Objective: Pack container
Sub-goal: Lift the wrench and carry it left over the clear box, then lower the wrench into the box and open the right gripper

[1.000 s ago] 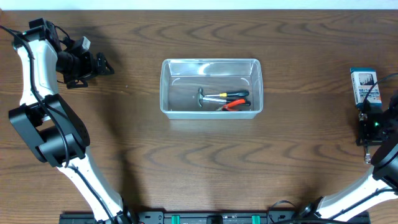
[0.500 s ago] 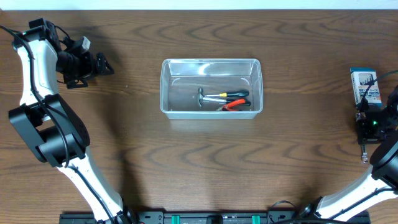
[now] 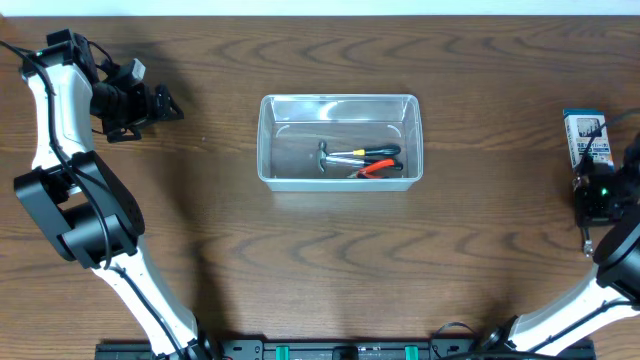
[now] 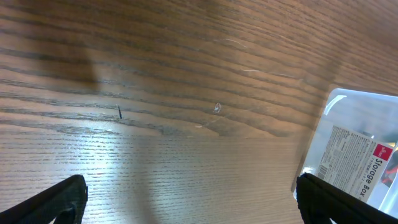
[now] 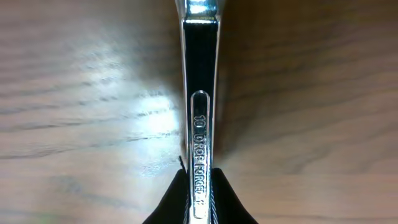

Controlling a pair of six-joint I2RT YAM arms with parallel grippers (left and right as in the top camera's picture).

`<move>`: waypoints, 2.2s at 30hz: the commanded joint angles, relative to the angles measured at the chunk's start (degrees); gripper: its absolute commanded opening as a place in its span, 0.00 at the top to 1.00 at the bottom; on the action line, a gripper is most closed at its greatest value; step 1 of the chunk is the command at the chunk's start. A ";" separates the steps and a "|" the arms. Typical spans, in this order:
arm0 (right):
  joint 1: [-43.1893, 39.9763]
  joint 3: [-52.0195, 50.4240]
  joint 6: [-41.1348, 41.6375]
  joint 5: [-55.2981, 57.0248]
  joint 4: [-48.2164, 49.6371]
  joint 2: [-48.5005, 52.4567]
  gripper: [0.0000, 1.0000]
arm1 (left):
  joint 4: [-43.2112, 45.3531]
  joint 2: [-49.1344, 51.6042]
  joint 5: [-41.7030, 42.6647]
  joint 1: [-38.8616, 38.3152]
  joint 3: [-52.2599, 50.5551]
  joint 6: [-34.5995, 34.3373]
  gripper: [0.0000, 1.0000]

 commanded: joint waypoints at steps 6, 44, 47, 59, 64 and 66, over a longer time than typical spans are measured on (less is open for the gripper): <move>9.29 17.59 2.84 -0.07 -6.56 0.20 0.99 | -0.13 -1.70 -0.28 0.11 1.16 0.07 0.02; 61.66 41.35 -16.83 -20.28 -14.25 0.20 0.99 | -0.13 -1.70 -0.28 0.11 1.16 0.07 0.02; 61.61 40.33 -17.55 -20.35 -14.23 0.22 0.99 | -0.15 -1.70 -0.28 0.11 1.16 0.07 0.02; 61.53 29.14 -18.86 -20.90 -9.46 0.28 0.97 | -0.15 -1.70 -0.28 0.11 1.16 0.07 0.02; 61.53 26.43 -18.80 -20.92 -8.17 0.83 0.90 | -0.13 -1.70 -0.28 0.11 1.16 0.04 0.02; 61.53 25.66 -18.80 -20.96 -7.67 1.14 0.88 | -0.13 -1.70 -0.28 0.11 1.16 0.07 0.02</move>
